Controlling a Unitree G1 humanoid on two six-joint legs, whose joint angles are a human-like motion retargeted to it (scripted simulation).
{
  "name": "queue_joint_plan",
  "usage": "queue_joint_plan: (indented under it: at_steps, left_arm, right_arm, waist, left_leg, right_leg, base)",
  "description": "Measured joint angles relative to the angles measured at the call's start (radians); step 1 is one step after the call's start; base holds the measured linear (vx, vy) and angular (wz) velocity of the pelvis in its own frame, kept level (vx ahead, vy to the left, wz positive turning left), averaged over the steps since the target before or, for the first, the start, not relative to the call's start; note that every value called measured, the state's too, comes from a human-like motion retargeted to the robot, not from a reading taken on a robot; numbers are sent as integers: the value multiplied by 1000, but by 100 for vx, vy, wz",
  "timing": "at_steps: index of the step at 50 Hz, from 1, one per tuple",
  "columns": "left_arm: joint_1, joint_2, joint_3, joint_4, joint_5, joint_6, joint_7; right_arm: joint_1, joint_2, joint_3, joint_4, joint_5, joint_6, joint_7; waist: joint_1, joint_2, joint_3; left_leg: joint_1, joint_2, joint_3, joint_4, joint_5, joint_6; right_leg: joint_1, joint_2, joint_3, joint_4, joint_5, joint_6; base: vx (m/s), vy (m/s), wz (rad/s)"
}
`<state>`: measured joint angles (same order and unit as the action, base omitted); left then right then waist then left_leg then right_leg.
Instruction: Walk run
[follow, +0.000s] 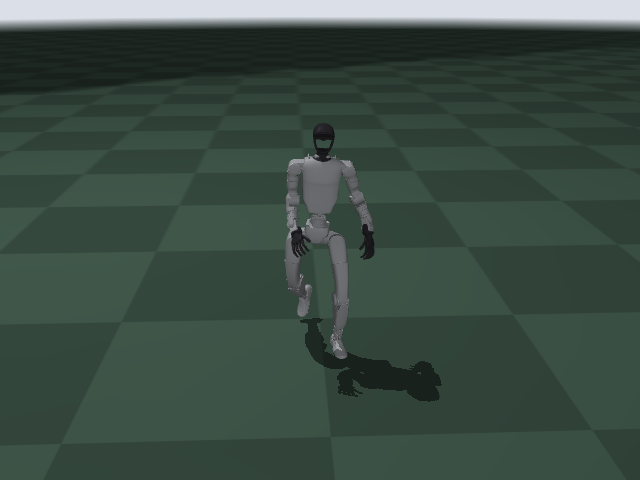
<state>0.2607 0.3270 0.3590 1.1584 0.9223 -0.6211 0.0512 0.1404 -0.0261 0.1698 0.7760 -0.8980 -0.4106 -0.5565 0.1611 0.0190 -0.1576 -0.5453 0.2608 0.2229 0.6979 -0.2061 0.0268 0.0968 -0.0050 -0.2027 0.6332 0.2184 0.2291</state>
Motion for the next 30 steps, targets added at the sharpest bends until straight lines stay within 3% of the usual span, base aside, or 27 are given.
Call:
queue_joint_plan:
  at_steps: [2,3,5,7,10,15,17,18,20,22,23,25,27,30]
  left_arm:
    - [-82,-52,-5,29,-12,112,-156]
    - [-124,-68,-36,10,-50,144,-216]
    - [-208,-92,-102,-58,-97,126,-239]
    - [-283,-89,-194,-149,-112,85,-230]
    - [-385,-68,-326,-276,-143,43,-295]
    - [-536,-14,-421,-471,-207,44,-395]
    - [-565,40,-445,-534,-238,71,-440]
    - [-564,57,-448,-555,-245,83,-465]
    - [-521,67,-429,-579,-204,108,-520]
    - [-466,6,-435,-560,-92,123,-528]
    - [-436,-20,-436,-534,-33,143,-535]
    - [-381,-35,-438,-468,73,188,-577]
    - [-338,-10,-482,-425,136,220,-638]
    - [-286,24,-534,-415,201,213,-659]
  right_arm:
    - [3,6,-3,154,37,42,13]
    - [11,-3,-6,207,82,56,20]
    - [35,-28,-20,277,151,109,-48]
    - [58,-42,-75,322,148,170,-181]
    - [90,-56,-176,379,113,250,-326]
    - [96,-110,-224,438,99,295,-321]
    - [79,-136,-220,474,84,320,-290]
    - [74,-146,-216,493,71,333,-274]
    - [72,-155,-248,541,-18,391,-190]
    - [63,-120,-379,558,-119,481,-44]
    - [56,-104,-419,553,-152,508,41]
    - [49,-89,-399,523,-145,473,201]
    - [56,-88,-358,481,-105,425,305]
    - [56,-83,-349,432,-142,414,354]
  waist:
    - [-4,17,10]
    - [-10,12,15]
    - [-49,-17,33]
    - [-92,-58,44]
    - [-137,-93,46]
    - [-200,-145,83]
    - [-232,-140,86]
    - [-242,-132,81]
    - [-222,-133,59]
    - [-221,-126,61]
    - [-215,-131,59]
    - [-204,-150,40]
    - [-242,-145,39]
    - [-227,-128,40]
  left_leg:
    - [49,21,45,-3,-35,-6]
    - [79,17,61,-26,-40,-13]
    - [156,-39,86,-131,-12,-11]
    - [231,-114,95,-260,41,-15]
    - [327,-176,103,-402,91,-49]
    - [486,-265,180,-546,34,-41]
    - [547,-277,170,-570,4,-51]
    - [573,-270,167,-573,-5,-66]
    - [646,-286,216,-548,-23,-122]
    - [646,-292,215,-448,72,-172]
    - [636,-281,260,-375,145,-197]
    - [607,-261,352,-226,255,-240]
    - [537,-271,269,-87,229,-236]
    - [425,-199,259,-16,174,-206]
  right_leg:
    - [-79,-31,-38,113,61,3]
    - [-127,-55,-56,158,12,-28]
    - [-234,-112,-98,208,-94,-86]
    - [-337,-142,-115,168,-166,-53]
    - [-424,-186,-236,-2,-297,-98]
    - [-464,-155,-404,-344,-357,-174]
    - [-443,-119,-475,-392,-298,-283]
    - [-431,-98,-491,-400,-274,-367]
    - [-389,-70,-451,-382,-301,-435]
    - [-454,-102,-213,-271,-301,-364]
    - [-433,-139,-232,-266,-305,-349]
    - [-350,-178,-326,-322,-319,-353]
    - [-337,-158,-194,-351,-303,-325]
    - [-321,-162,-177,-379,-286,-307]
  base:
    - [95,22,-99]
    - [72,9,-37]
    - [47,-6,33]
    - [42,-12,65]
    - [49,-9,25]
    - [40,-19,-24]
    - [52,-20,-28]
    - [75,-14,-53]
    - [88,-1,-76]
    - [74,6,11]
    - [63,4,-68]
    - [55,-3,-160]
    - [52,-6,-101]
    - [31,4,-152]
